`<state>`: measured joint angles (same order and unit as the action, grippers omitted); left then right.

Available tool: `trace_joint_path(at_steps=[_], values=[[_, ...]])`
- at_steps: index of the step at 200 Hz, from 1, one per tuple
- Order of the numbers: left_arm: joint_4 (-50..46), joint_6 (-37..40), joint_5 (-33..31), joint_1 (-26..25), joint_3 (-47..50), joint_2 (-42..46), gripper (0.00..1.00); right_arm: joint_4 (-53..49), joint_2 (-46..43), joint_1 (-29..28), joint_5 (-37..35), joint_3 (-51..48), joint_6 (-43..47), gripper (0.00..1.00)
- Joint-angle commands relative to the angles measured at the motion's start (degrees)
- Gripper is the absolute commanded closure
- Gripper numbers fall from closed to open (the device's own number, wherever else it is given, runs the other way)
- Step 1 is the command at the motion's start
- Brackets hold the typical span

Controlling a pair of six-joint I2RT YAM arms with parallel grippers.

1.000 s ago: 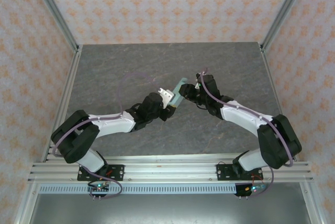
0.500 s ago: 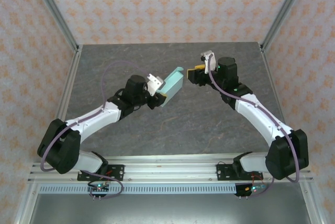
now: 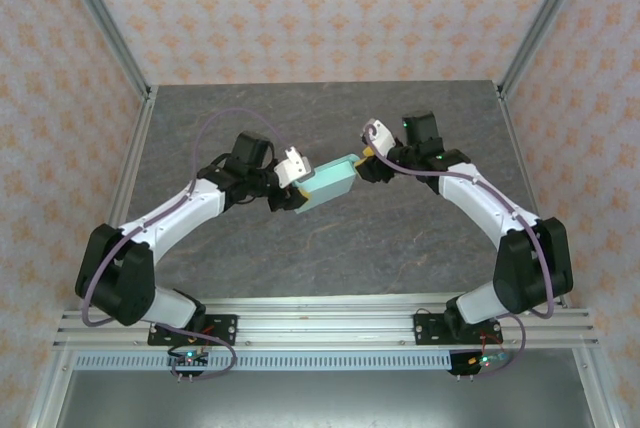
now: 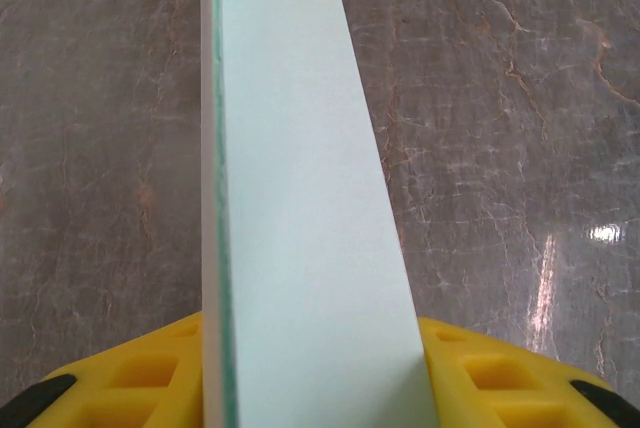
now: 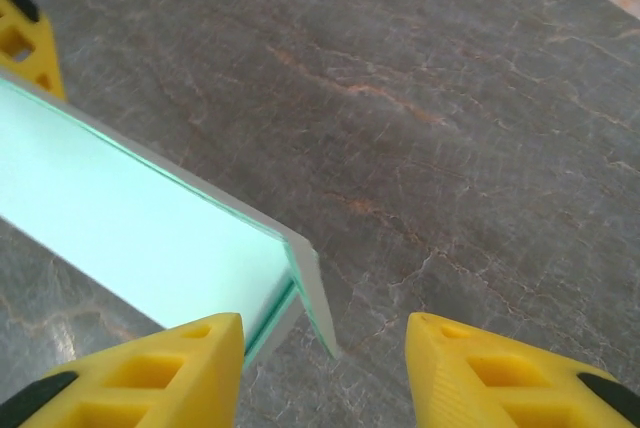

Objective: Fold the paper box

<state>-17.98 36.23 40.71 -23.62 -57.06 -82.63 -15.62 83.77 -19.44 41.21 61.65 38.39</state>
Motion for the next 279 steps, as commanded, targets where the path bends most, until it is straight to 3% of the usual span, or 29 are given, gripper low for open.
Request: trace_joint_path(at_steps=[1,65,127,168,189,243,279], values=[[-4.67,5.42,3.49,0.16,-2.66,-1.79,0.76,-3.33,0.18,0.19,3.44,1.31,5.74,0.56],[-3.91,5.77,4.82,0.28,-3.41,-4.16,0.76,-7.00,2.27,0.02,2.94,3.65,5.46,0.78],[-3.25,5.49,5.17,0.29,-3.76,-4.65,0.76,-5.86,2.96,-0.07,-0.92,2.94,2.84,0.82],[-2.34,4.78,4.44,0.20,-3.67,-4.91,0.76,-5.65,2.98,-0.70,-3.00,3.21,-0.18,0.96],[-1.36,3.62,3.24,0.26,-3.54,-5.18,0.76,-6.76,2.94,-2.46,-7.82,4.33,-5.18,1.00],[0.79,1.26,-0.61,0.19,-3.76,-6.04,0.76,-12.65,3.66,-8.12,-25.63,9.20,-29.17,1.00],[0.22,0.30,-1.30,0.23,-5.20,-8.10,0.76,-14.62,4.43,-11.02,-32.44,9.83,-38.62,1.00]])
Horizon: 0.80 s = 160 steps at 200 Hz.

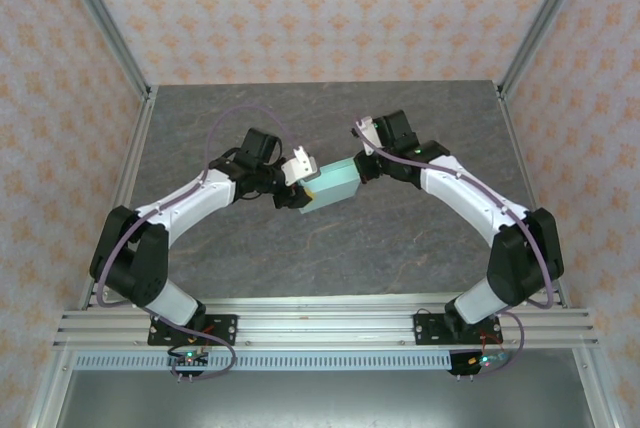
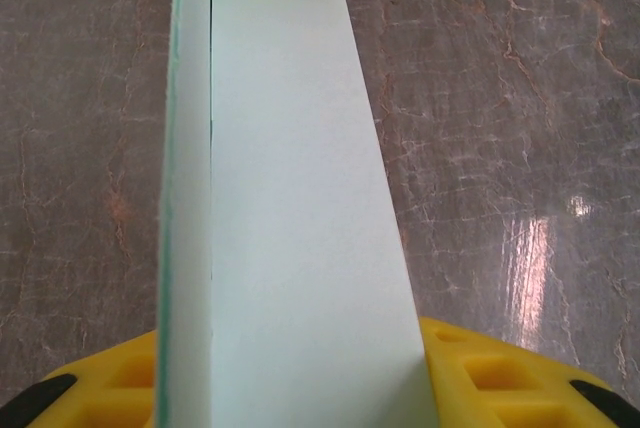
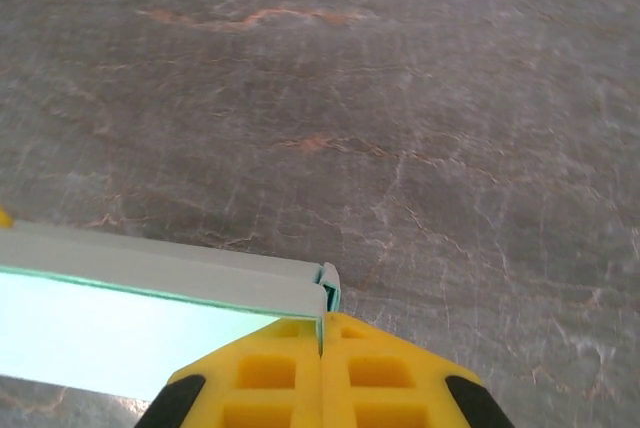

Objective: Fold the paper box

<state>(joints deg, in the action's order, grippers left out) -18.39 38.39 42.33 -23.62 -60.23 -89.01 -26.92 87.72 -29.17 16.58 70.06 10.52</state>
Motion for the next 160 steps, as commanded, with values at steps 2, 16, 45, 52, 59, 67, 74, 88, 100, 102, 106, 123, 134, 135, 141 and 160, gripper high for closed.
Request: trace_joint_path(at_steps=[2,16,45,52,59,67,74,88,100,102,106,123,134,135,141,160], values=[[0.59,-1.90,-2.94,0.17,-2.07,-1.81,0.76,-3.25,0.44,-1.32,-7.99,1.33,-11.22,1.00],[0.80,-2.58,-3.34,0.13,-2.33,-2.19,0.76,-2.39,-0.03,-1.64,-9.23,0.27,-13.40,1.00],[1.17,-3.26,-3.78,0.17,-2.26,-2.47,0.76,0.40,-0.87,-2.13,-9.90,-2.26,-15.20,1.00],[1.12,-3.46,-3.89,0.20,-2.35,-2.50,0.76,1.24,-1.11,-2.13,-9.91,-3.00,-15.63,1.00],[1.07,-3.65,-4.08,0.16,-2.42,-2.54,0.76,1.50,-1.19,-2.19,-9.86,-3.53,-16.10,1.00],[1.07,-3.83,-4.32,0.17,-2.48,-2.57,0.76,2.13,-1.24,-2.22,-9.67,-4.10,-16.40,1.00],[0.99,-3.83,-4.36,0.19,-2.44,-2.64,0.76,2.62,-1.38,-2.28,-9.79,-4.62,-16.41,1.00],[0.85,-3.84,-4.51,0.15,-2.52,-2.69,0.76,3.60,-1.76,-2.30,-10.37,-5.92,-16.12,1.00],[0.70,-3.89,-4.53,0.14,-2.62,-2.86,0.76,4.64,-2.21,-2.33,-10.39,-7.04,-15.74,1.00],[0.70,-3.86,-4.53,0.15,-2.62,-2.86,0.76,4.85,-2.29,-2.31,-10.39,-7.22,-15.65,1.00],[0.66,-3.79,-4.61,0.11,-2.62,-3.00,0.76,5.20,-2.46,-2.30,-10.30,-7.59,-15.36,1.00],[-0.02,-3.61,-5.11,0.16,-2.98,-3.43,0.76,6.86,-3.38,-2.36,-10.30,-9.24,-14.73,1.00],[-0.23,-3.47,-5.44,0.23,-3.06,-3.75,0.76,8.03,-4.07,-2.30,-10.31,-10.59,-14.48,1.00],[-0.23,-3.49,-5.47,0.19,-3.06,-3.78,0.76,8.20,-4.19,-2.34,-10.37,-10.75,-14.52,1.00],[-0.24,-3.56,-5.70,0.18,-3.12,-3.93,0.76,8.87,-4.61,-2.38,-10.43,-11.48,-14.71,1.00],[-0.52,-3.39,-6.01,0.23,-3.32,-4.43,0.76,10.56,-5.51,-2.37,-9.45,-13.22,-15.53,1.00]])
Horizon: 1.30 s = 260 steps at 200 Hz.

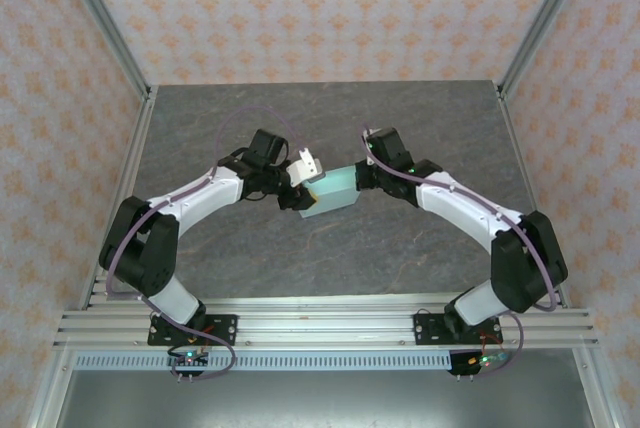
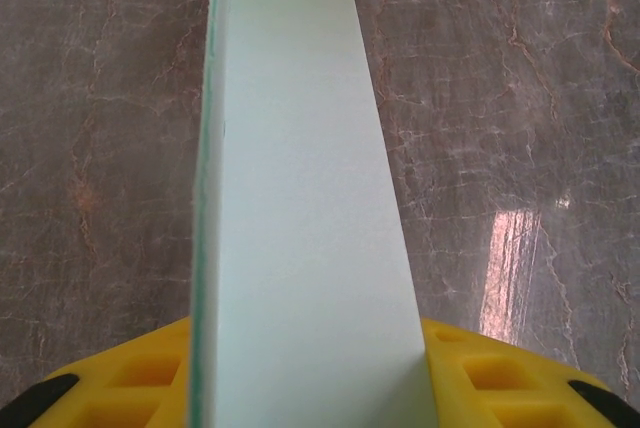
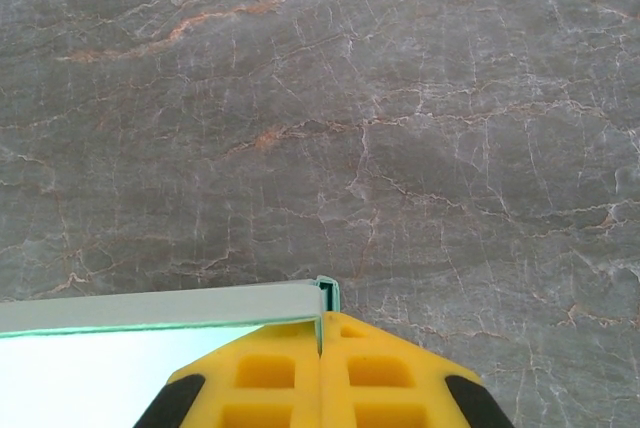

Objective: Fold the paper box

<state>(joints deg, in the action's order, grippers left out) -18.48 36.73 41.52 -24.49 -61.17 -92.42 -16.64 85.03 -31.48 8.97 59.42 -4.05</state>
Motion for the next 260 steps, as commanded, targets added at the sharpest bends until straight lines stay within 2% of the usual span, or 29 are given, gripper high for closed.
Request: trace_joint_path(at_steps=[1,58,86,152,198,260], values=[[-0.42,-1.74,-5.25,1.11,-2.42,-1.06,0.76,0.38,-2.93,-0.02,-1.76,-2.70,-1.04,1.00],[-3.47,-0.57,-8.07,1.04,-4.16,-3.22,0.76,4.42,-4.79,0.02,-2.48,-7.33,-3.30,1.00],[-6.09,0.31,-10.68,0.96,-5.51,-4.68,0.75,6.16,-5.47,-0.07,-2.65,-8.94,-7.20,1.00],[-10.53,2.71,-15.34,0.77,-7.62,-6.99,0.72,2.80,-5.10,0.01,-1.97,-5.82,-11.18,1.00],[-14.13,3.83,-18.07,0.78,-10.02,-9.82,0.70,-0.31,-5.58,-0.05,-1.79,-3.86,-10.65,1.00],[-16.93,5.02,-19.16,0.85,-12.26,-13.24,0.70,-4.56,-4.50,0.15,-4.99,-2.26,-4.08,1.00]])
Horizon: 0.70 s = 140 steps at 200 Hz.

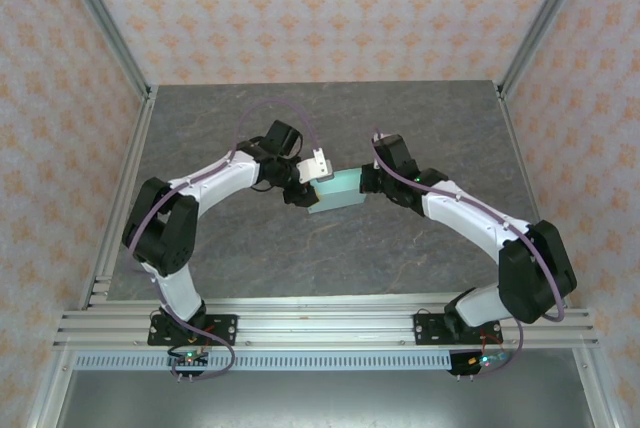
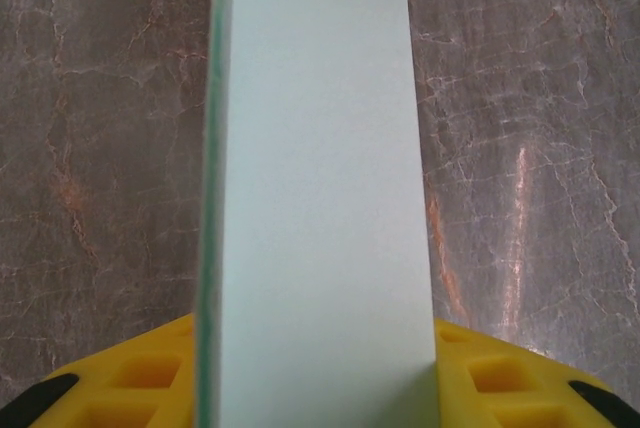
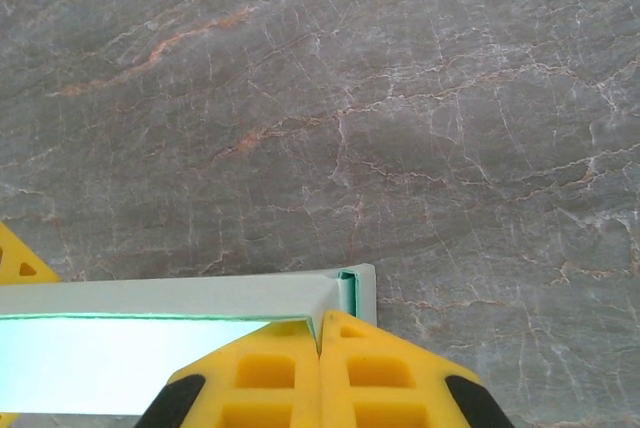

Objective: Fold the paper box

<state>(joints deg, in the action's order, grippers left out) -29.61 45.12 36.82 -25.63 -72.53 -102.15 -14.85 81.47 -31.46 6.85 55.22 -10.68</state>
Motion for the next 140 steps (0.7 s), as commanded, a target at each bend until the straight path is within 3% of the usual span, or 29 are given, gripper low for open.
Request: trace_joint_path(at_steps=[1,40,140], values=[[-5.90,-3.38,-14.48,1.99,-0.96,-3.55,0.70,-6.43,-0.90,0.11,-2.93,1.97,2.66,1.00],[-7.43,-3.02,-14.93,2.09,-2.70,-5.16,0.70,-9.29,-0.56,0.49,-5.86,3.61,5.56,1.00],[-6.89,-3.55,-14.72,2.12,-2.88,-5.52,0.70,-9.25,1.87,1.01,-4.99,3.00,5.84,1.00]])
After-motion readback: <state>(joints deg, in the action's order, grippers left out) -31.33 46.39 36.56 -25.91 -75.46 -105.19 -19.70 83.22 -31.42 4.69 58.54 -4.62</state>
